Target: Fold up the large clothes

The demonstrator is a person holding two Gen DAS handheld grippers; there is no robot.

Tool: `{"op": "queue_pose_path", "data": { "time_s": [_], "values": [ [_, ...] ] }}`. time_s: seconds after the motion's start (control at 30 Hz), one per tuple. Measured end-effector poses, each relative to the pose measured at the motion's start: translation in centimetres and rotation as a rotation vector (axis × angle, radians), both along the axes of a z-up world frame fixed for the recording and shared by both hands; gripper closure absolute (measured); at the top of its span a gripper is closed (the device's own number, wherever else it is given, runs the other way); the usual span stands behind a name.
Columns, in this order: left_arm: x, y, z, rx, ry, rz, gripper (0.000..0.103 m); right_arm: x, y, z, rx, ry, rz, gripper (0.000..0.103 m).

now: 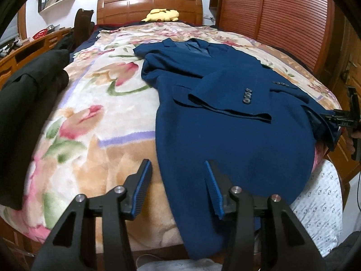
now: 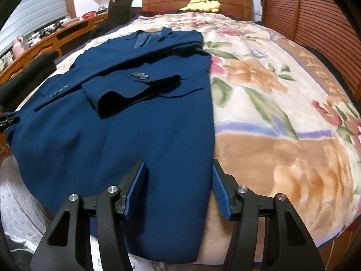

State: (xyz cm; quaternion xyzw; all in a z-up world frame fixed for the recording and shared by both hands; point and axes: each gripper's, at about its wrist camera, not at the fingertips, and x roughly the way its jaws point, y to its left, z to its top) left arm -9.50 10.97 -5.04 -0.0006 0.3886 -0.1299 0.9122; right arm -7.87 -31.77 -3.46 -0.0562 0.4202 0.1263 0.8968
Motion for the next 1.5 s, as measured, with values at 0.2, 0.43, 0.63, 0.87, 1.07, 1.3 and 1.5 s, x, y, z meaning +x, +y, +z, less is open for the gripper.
{"op": "queue_pose_path", "data": {
  "time_s": [0.2,0.43,0.63,0.87,1.07,1.3,1.5],
  "values": [
    [-1.3,-0.5,-0.1,-0.001,0.003,-0.019,0.076,-0.7,0.9,0.3,0.043,-0.009,0.047,0.089],
    [-3.3,-1.0,2.6,-0.03,-0.069,-0.047,0.103,-1.6,2.1,3.0,0.076,-0.135,0.036,0.099],
    [-5.4,-2.0,8.8,-0.048,-0.23,-0.049,0.103,-2.6,3.1,7.5,0.094,-0.248,0.054,0.1],
    [-6.6,-3.5,15.2,-0.083,-0.371,-0.071,0.103,-4.7,3.8,13.3,0.132,-0.388,0.078,0.101],
    [-8.3,-4.0,20.4,-0.083,-0.468,-0.089,0.103,-7.5,4.6,17.9,0.131,-0.49,0.111,0.101],
    [-10.6,-3.7,25.1,-0.098,-0.556,-0.102,0.103,-11.4,4.2,22.9,0.149,-0.604,0.137,0.101],
    [-11.8,-2.9,28.4,-0.118,-0.62,-0.097,0.103,-13.4,2.5,26.5,0.172,-0.696,0.129,0.101]
  ]
}}
